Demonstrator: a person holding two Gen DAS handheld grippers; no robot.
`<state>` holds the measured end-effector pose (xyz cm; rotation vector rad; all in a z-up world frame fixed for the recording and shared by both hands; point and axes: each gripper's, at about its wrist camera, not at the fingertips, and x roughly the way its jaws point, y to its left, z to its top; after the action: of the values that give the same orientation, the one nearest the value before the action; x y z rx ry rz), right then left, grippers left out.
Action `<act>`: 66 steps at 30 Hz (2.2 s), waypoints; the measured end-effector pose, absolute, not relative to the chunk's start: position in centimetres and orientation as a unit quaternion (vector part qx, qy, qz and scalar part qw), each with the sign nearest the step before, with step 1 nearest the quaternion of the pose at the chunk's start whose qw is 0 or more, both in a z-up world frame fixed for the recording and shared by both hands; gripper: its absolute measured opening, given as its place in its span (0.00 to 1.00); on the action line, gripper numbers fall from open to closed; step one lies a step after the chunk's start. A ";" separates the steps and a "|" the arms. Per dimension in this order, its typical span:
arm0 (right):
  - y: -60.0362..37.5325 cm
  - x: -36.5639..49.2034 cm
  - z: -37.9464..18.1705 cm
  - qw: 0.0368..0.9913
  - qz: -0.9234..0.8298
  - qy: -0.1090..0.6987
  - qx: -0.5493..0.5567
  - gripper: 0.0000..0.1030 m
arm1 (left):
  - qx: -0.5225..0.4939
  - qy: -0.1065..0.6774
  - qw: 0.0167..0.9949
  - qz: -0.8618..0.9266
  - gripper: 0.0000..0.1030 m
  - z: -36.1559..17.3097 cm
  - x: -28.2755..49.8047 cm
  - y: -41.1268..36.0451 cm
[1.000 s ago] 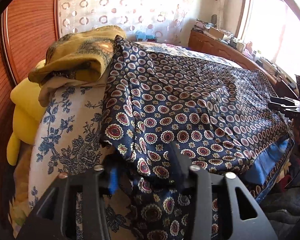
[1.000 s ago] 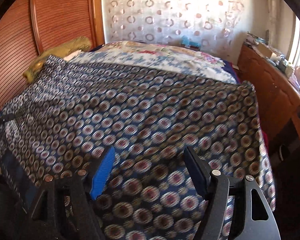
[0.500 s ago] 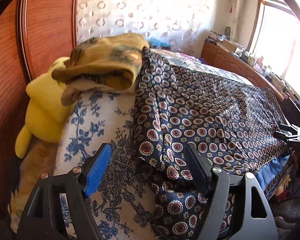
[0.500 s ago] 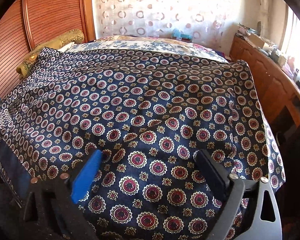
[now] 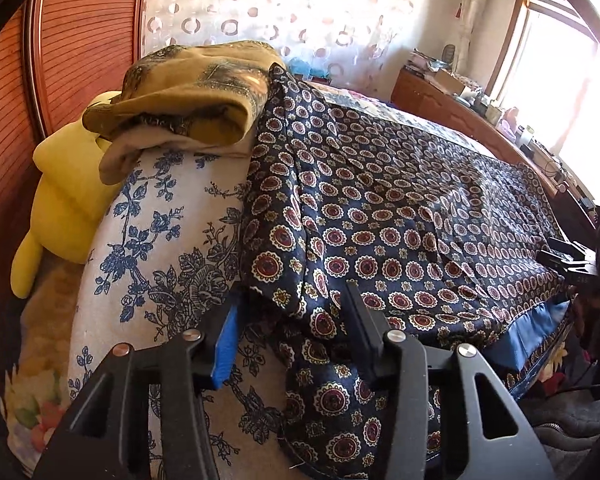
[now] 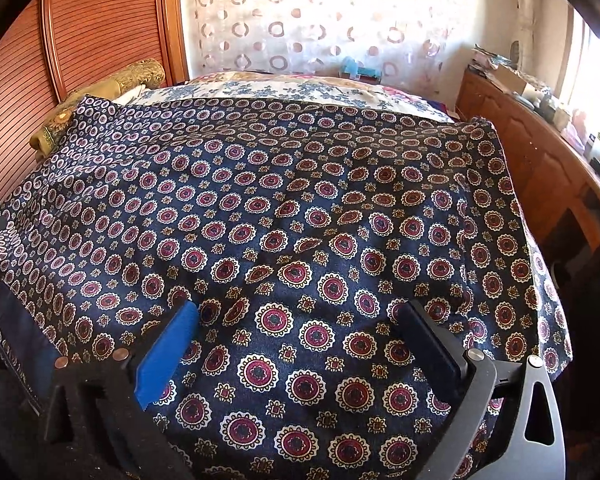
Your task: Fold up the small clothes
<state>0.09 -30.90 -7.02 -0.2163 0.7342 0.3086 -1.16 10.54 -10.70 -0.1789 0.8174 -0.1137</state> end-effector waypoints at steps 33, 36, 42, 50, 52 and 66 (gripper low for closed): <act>-36.6 -3.1 -3.8 0.946 0.110 0.303 -0.032 0.96 | 0.017 0.293 0.898 -0.327 0.04 2.5 7.5 -12.3; -37.8 -4.0 -3.4 0.948 0.099 0.300 -0.025 0.95 | 0.041 0.296 0.882 -0.364 0.04 3.5 8.6 -16.7; -39.8 -5.5 -2.8 0.954 0.079 0.290 -0.003 0.95 | 0.082 0.292 0.877 -0.373 0.17 4.3 8.5 -20.7; -40.2 -6.0 -3.2 0.952 0.076 0.295 0.008 0.95 | 0.062 0.314 0.872 -0.370 0.73 2.5 9.0 -18.0; -40.1 -5.8 -2.8 0.952 0.082 0.295 0.010 0.95 | 0.062 0.314 0.878 -0.355 0.73 2.1 9.0 -16.6; -37.6 3.2 -3.0 0.936 0.141 0.322 -0.016 0.81 | 0.035 0.332 0.904 -0.266 0.73 -2.7 8.5 -10.4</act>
<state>3.16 -37.58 -3.01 -0.0324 0.6589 0.2878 8.46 -10.37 -2.71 0.0715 0.6857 -0.5499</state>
